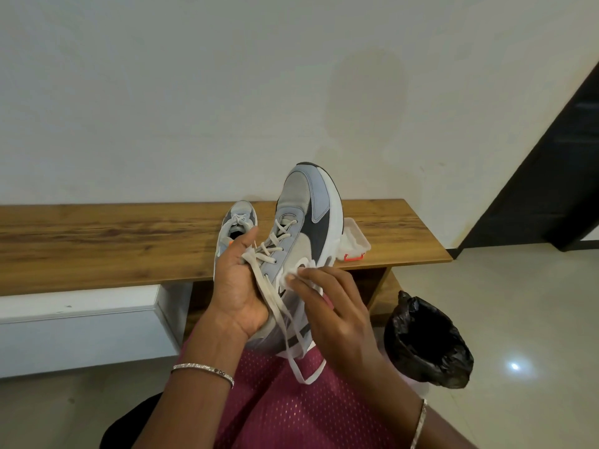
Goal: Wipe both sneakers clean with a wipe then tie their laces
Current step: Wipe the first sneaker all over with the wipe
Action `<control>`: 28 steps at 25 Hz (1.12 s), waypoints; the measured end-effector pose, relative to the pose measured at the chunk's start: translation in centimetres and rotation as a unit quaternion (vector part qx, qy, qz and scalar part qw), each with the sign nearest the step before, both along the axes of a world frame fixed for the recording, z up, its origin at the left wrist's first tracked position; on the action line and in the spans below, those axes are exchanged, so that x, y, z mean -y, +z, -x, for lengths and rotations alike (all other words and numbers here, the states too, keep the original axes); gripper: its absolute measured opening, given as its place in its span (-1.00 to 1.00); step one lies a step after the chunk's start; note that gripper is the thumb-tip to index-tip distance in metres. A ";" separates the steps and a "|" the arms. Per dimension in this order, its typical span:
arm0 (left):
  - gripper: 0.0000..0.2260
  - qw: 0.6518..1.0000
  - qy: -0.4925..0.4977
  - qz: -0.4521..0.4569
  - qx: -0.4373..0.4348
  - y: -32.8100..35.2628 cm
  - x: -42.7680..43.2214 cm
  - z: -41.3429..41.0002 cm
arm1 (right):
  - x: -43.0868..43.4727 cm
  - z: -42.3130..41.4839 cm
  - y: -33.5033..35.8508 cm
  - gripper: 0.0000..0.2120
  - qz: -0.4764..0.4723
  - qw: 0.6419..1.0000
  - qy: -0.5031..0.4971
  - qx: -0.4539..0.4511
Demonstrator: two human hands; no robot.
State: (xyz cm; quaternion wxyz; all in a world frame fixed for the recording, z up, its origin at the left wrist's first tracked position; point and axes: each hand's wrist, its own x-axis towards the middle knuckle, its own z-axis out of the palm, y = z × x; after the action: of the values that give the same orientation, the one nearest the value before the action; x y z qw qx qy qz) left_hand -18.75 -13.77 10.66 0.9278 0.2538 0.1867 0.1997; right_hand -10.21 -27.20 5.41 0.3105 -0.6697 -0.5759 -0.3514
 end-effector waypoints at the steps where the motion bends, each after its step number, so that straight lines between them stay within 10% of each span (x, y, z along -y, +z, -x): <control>1: -0.54 1.000 -0.001 -0.001 -0.005 -0.1 0.0 0.0 | -0.1 -0.6 0.5 -0.78 -0.005 1.000 -0.004 0.011; 7: -0.60 1.000 0.009 -0.018 -0.022 0.2 0.8 -0.3 | -1.1 -4.9 5.2 -0.77 -0.117 0.989 -0.078 -0.043; 28: -0.56 0.999 0.028 -0.020 -0.030 -0.1 0.1 -0.2 | 1.1 -2.6 0.0 -0.80 -0.044 0.996 -0.040 -0.060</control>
State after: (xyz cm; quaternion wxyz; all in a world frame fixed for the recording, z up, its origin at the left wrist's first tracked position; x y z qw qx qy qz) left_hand -18.55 -13.88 10.55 0.9105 0.2729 0.2178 0.2215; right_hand -7.59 -28.34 5.37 0.3594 -0.6974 -0.5132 -0.3481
